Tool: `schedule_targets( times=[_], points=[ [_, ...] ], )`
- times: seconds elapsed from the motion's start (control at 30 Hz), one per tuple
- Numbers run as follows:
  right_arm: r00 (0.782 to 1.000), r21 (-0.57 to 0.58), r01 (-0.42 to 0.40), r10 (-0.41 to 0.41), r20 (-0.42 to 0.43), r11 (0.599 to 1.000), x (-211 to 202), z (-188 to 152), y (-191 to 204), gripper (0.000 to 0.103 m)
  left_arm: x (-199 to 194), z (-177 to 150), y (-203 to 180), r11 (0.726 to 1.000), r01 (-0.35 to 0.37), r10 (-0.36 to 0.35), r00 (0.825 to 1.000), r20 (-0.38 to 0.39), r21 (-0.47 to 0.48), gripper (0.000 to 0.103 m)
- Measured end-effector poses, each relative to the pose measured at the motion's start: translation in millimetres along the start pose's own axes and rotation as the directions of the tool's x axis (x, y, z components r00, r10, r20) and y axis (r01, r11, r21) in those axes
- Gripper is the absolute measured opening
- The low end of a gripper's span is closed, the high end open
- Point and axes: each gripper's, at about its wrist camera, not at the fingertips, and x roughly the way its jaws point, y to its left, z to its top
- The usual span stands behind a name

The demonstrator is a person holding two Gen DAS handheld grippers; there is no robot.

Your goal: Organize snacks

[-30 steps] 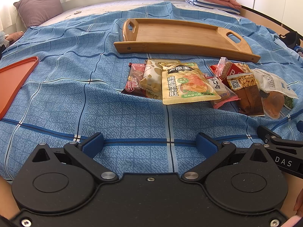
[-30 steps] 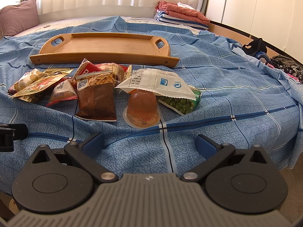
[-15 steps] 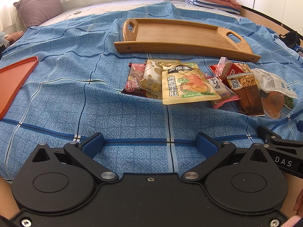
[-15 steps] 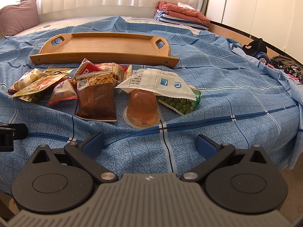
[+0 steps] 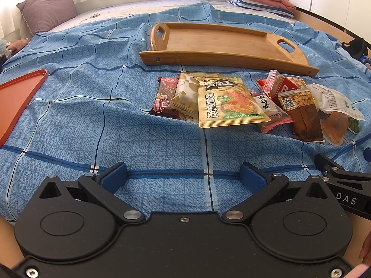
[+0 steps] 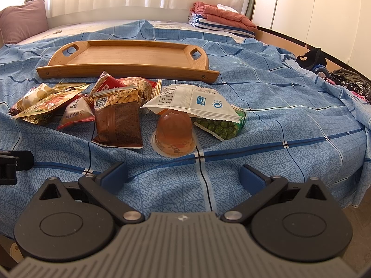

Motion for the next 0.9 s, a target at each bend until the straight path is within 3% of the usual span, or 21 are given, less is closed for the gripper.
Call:
schedule_targets(
  times=[0.5, 0.73, 0.9],
  points=[
    [1.000, 0.007, 0.002, -0.002, -0.010, 1.000, 0, 1, -3, 0.103, 0, 0, 0, 1.000, -0.007, 0.007, 1.000, 0.004, -0.004, 0.103],
    [1.000, 0.018, 0.003, -0.002, -0.031, 1.000, 2, 6, -1, 0.103, 0, -5, 0, 0.999, 0.004, -0.006, 0.999, 0.043, 0.042, 0.103],
    [0.999, 0.031, -0.022, 0.023, -0.045, 0.999, 0, 13, -8, 0.103, -4, 1, 2, 1.000, 0.016, -0.017, 1.000, 0.020, 0.020, 0.103]
  ],
)
